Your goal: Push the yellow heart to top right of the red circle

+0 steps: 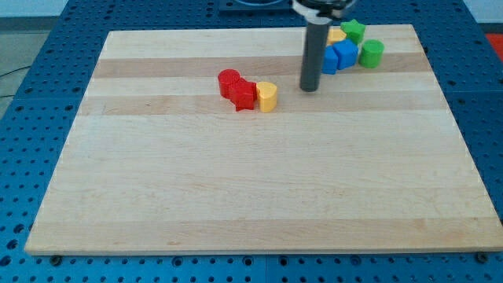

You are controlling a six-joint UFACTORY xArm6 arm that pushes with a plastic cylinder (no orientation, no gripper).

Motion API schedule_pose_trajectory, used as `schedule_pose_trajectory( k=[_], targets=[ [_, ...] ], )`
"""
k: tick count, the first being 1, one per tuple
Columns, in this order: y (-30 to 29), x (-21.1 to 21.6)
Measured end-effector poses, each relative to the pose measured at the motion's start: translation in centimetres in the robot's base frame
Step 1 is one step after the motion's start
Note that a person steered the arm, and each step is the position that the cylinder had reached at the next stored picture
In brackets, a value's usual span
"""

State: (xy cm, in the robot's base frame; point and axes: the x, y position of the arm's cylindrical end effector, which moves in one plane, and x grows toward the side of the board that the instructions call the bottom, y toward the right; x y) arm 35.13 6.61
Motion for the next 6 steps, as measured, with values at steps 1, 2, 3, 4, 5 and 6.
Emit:
schedule_pose_trajectory(
  k=[1,2,3,4,5,6],
  targets=[
    [-0.4,0.4],
    [0.6,1.9],
    [-4.0,4.0],
    [-8.7,0.8],
    [-8.7,-1.5],
    [-7.0,-3.5]
  ],
)
